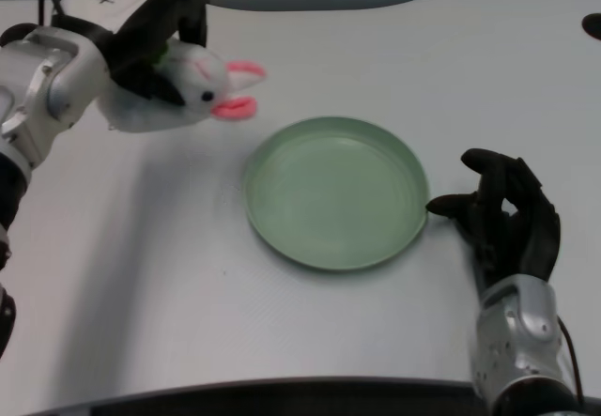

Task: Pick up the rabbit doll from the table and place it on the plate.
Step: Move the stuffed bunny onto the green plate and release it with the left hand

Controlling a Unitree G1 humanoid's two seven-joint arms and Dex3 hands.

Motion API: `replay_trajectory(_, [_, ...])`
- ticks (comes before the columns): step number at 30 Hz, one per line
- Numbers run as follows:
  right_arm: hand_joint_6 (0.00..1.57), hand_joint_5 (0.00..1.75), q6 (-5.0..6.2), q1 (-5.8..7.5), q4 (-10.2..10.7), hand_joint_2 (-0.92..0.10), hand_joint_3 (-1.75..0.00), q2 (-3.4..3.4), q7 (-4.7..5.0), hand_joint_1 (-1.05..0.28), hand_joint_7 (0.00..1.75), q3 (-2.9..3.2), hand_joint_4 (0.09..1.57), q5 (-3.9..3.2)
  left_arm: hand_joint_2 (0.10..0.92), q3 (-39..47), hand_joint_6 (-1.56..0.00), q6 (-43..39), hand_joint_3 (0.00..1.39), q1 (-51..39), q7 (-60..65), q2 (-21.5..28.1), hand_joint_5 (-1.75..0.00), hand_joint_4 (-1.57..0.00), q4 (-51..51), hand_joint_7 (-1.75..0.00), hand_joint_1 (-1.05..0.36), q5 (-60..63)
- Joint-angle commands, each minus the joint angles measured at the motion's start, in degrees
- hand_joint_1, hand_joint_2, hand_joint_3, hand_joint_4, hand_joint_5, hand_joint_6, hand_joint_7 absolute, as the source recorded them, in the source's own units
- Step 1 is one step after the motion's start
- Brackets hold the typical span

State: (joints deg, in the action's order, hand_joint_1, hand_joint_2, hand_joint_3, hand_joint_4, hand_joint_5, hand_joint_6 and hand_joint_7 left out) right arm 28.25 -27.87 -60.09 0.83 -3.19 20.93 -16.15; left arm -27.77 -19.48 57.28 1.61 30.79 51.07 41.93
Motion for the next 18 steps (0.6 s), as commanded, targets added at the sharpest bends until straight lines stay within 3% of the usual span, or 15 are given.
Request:
replay_trajectory(1, [0.69, 1.42, -0.22, -0.63, -0.1, -0.92, -0.42, 0.1, -0.2, -0.4, 1.16, 0.2, 0.83, -0.42, 0.85, -0.1, -0.64, 0.4, 0.04, 1.9, -1.7, -3.0, -1.75, -0.78, -1.9, -1.52, -0.11, -0.3])
replay_trajectory(2, [0.69, 1.42, -0.26, -0.64, 0.0, -0.92, -0.42, 0.14, -0.2, -0.4, 1.16, 0.23, 0.83, -0.47, 0.855, -0.1, -0.59, 0.3, 0.03, 2.0, -1.5, -4.1, -1.75, -0.79, -1.7, -1.65, -0.11, -0.4])
replay_trajectory(4, [0.69, 1.42, -0.3, -0.66, 0.0, -0.92, -0.42, 0.17, -0.23, -0.39, 1.16, 0.28, 0.83, -0.54, 0.863, -0.1, -0.58, -0.1, 0.03, 2.2, -1.0, -5.4, -1.75, -0.8, -1.3, -1.72, -0.11, -0.3])
replay_trajectory(7, [0.68, 1.42, 0.69, -0.43, 0.0, -0.92, -0.44, 0.23, -0.49, -0.38, 1.16, 0.03, 0.83, -0.16, 0.878, -0.8, -0.63, -1.6, 0.03, 3.0, 0.0, -9.4, -1.75, -0.85, 0.2, -1.74, -0.1, -0.3])
replay_trajectory(13, [0.68, 1.43, 0.22, -0.1, 0.6, -0.92, -0.47, 0.53, 0.27, -0.4, 1.17, -0.44, 0.81, 0.33, 0.909, -2.2, -0.65, -3.0, 0.08, 5.4, -0.9, -16.7, -1.75, -0.87, 5.9, -1.75, -0.09, -0.5])
replay_trajectory(18, [0.67, 1.44, 0.78, 0.37, 0.7, -0.92, -0.47, 0.67, 0.4, -0.41, 1.18, -0.78, 0.81, 0.67, 0.892, -4.4, -0.64, -3.2, 0.08, 6.2, 0.7, -20.6, -1.75, -0.88, 11.8, -1.75, -0.1, 0.8])
